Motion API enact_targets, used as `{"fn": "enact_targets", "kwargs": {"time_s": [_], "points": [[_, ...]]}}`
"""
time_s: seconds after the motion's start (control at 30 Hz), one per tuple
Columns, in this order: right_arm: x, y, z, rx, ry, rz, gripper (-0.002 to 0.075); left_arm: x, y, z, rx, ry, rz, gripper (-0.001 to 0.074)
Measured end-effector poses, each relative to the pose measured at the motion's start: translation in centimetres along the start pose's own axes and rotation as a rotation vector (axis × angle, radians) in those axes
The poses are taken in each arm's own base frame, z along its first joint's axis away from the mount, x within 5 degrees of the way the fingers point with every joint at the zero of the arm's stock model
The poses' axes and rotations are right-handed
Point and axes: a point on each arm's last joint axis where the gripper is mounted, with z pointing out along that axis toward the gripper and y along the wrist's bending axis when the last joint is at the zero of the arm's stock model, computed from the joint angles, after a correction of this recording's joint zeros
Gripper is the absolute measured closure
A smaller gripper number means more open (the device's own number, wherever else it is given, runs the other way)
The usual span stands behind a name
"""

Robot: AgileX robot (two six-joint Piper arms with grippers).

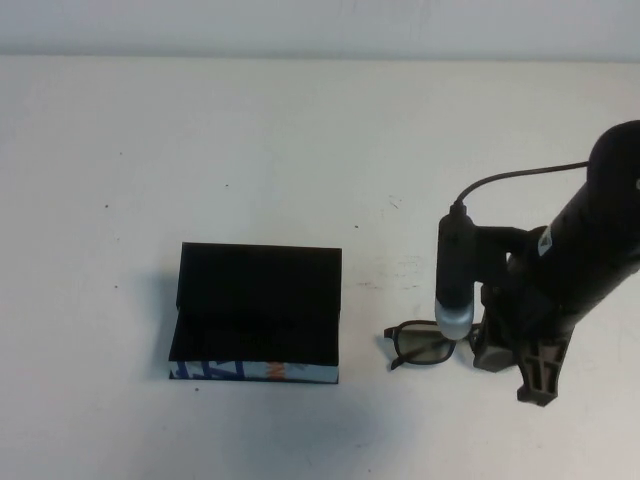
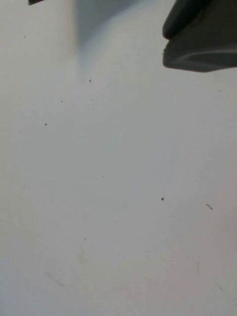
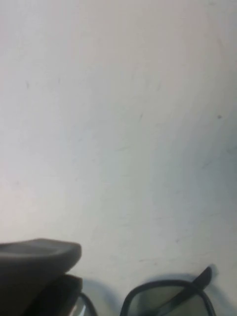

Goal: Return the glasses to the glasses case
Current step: Pick up the glasses from the table

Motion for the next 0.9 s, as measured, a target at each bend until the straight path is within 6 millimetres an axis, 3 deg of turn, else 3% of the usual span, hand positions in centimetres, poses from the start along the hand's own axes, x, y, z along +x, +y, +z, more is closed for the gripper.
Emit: {"fn": "enact_targets", "kwargs": {"time_s": [0.3,0.67,0.9], "points": [[-0.8,-3.5,1.9,0.011,0.082,-0.072,0.0445,0.0,0.0,0.0,0.000,0.000,0.000,0.0735],[-1.0,-5.8,4.7,-0.019,0.135,-0.120,0.0335,0.0,0.0,0.0,0.000,0.000,0.000,0.0735],[-1.3,-6.7,5.8,-0.018,0.139,-0.130,0.0318,0.0,0.0,0.0,0.000,0.000,0.000,0.0735]]}}
